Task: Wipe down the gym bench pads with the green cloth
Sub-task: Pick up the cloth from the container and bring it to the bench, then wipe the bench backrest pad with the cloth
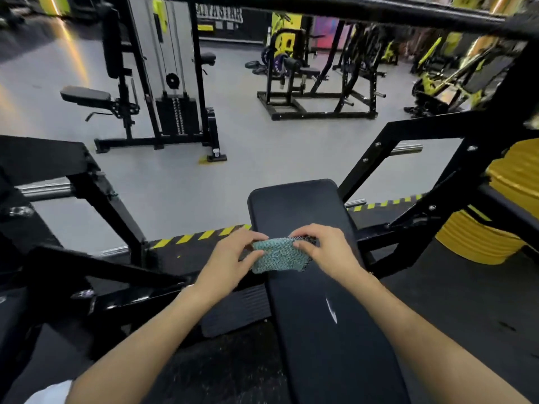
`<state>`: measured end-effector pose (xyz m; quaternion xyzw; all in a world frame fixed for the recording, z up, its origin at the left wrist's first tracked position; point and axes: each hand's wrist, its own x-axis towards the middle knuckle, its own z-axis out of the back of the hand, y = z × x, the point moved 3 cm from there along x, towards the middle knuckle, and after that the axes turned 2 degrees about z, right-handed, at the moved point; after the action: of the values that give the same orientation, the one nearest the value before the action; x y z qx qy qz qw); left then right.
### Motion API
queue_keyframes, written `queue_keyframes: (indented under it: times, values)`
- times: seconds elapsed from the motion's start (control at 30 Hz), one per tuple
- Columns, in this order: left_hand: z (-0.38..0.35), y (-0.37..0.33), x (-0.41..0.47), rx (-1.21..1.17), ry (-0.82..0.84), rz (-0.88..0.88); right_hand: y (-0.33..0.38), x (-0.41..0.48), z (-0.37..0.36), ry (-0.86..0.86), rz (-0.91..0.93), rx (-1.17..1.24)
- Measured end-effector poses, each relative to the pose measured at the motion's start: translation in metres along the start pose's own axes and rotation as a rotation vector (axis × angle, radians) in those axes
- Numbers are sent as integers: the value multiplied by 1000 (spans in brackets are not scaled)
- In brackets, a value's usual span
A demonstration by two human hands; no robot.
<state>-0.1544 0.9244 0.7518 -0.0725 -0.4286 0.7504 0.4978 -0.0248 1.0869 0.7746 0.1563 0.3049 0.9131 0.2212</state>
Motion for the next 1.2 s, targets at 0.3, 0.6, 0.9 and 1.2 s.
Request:
queue_keyframes:
  times: [0.3, 0.6, 0.9, 1.2]
  values:
    - [-15, 21, 43, -63, -28, 97, -26, 50, 0, 41, -12, 38]
    - [-30, 46, 60, -67, -7, 134, -46, 79, -9, 89, 4, 8]
    - [-29, 64, 113, -44, -76, 107, -47, 147, 7, 131, 96, -145]
    - [-39, 99, 96, 436, 36, 113, -82, 128, -51, -72, 253, -465]
